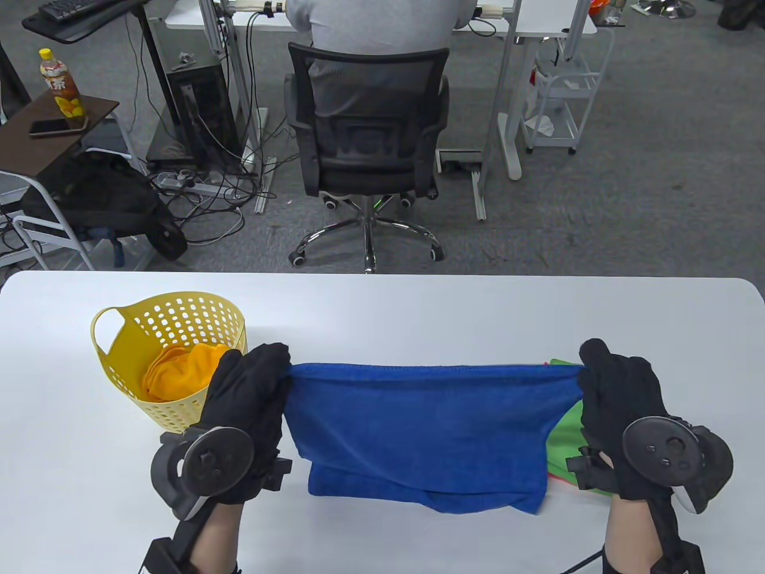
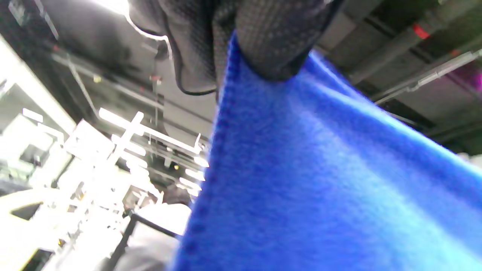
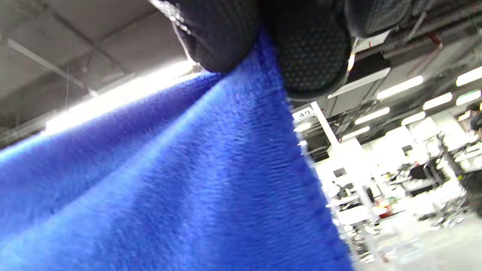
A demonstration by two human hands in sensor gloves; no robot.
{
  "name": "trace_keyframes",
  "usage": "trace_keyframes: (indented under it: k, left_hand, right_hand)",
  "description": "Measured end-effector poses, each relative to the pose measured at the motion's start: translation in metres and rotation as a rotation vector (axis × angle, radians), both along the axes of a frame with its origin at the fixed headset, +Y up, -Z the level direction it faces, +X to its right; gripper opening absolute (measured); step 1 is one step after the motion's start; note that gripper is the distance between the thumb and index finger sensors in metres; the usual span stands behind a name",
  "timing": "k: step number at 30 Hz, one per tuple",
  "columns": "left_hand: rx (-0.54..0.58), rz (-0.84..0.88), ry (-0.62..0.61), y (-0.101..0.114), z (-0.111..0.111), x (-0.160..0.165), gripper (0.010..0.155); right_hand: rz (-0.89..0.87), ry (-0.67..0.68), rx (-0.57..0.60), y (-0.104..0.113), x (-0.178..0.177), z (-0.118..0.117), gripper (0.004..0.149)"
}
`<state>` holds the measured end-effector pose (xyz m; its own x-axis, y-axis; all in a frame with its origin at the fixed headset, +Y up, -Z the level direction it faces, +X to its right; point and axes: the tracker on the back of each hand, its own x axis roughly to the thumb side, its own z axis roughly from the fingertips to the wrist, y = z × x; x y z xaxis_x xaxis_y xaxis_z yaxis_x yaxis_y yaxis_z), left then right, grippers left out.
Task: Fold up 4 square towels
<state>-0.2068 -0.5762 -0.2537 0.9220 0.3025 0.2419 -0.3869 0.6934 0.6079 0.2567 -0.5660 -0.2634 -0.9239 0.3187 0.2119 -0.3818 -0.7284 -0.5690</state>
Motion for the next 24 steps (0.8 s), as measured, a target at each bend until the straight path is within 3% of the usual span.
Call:
trace_keyframes:
  k: [4, 8, 10, 14, 17, 20, 24]
  left_hand:
    - [0.086, -0.131, 0.078, 0.02, 0.024, -0.001, 0.043]
    - [0.084, -0.048, 0.025, 0.041, 0.042, -0.022, 0.038]
    - [0.052, 0.044, -0.059, 0.052, 0.05, -0.037, 0.04]
    - [0.031, 0.174, -0.247, 0.074, 0.072, -0.063, 0.04]
    - [0.016, 0.194, -0.276, 0.081, 0.08, -0.069, 0.041]
    - [-0.059, 0.211, -0.269, 0.083, 0.064, -0.069, 0.042]
    - [-0.323, 0.229, -0.202, 0.077, 0.004, -0.065, 0.042]
  right_hand:
    - [0.182, -0.114, 0.01, 0.012, -0.018, 0.02, 0.043]
    - [0.117, -0.107, 0.047, 0.023, -0.015, 0.04, 0.041]
    - [0.022, 0.028, 0.111, 0.032, -0.005, 0.053, 0.039]
    - [-0.403, 0.488, 0.182, 0.049, 0.018, 0.081, 0.039]
    - [-0.517, 0.623, 0.173, 0.058, 0.023, 0.093, 0.04]
    - [-0.423, 0.454, 0.179, 0.064, 0.015, 0.094, 0.04]
    - [-0.35, 0.172, 0.083, 0.066, 0.0, 0.055, 0.039]
